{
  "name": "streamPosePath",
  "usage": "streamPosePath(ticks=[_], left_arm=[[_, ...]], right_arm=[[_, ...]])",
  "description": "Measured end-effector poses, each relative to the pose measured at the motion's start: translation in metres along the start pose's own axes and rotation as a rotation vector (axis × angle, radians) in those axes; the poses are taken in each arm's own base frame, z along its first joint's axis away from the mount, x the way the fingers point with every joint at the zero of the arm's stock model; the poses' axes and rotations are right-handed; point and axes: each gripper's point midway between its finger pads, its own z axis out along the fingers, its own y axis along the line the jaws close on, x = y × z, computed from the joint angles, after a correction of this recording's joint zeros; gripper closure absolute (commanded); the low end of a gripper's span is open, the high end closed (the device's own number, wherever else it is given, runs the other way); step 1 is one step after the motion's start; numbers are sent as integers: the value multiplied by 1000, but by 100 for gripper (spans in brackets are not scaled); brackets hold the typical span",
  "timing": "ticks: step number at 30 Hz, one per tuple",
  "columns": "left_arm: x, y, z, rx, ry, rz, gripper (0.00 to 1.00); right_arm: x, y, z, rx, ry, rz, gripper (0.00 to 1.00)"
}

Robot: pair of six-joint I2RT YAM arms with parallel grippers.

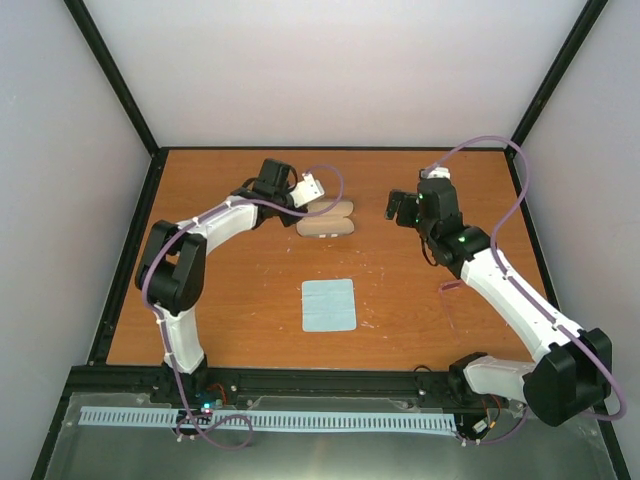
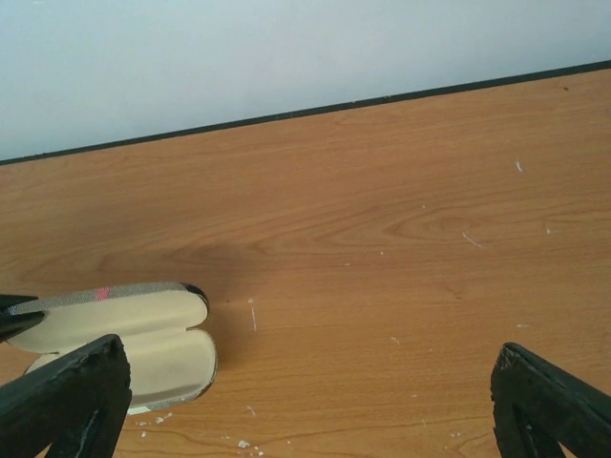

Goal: Organize the sunglasses
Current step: Place the sunglasses case at the center of the board.

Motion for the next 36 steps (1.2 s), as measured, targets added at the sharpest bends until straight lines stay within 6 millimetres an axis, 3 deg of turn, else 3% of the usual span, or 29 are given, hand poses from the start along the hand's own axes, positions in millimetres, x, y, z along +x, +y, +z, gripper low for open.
streamPosePath(ticks=[7,14,24,36], left_arm=[[20,-17,1,-43,-40,25,99],[1,-16,-9,-106,-193,81,99],[-11,-18,-4,-135,-303,166,99],[1,-31,9,-93,-283,209,93]], right_arm=[[10,-4,3,13,20,10,0],[17,-7,4,23,30,19,0],[18,-12,-2,33,27,42,0],[18,-12,-5,33,25,57,0]])
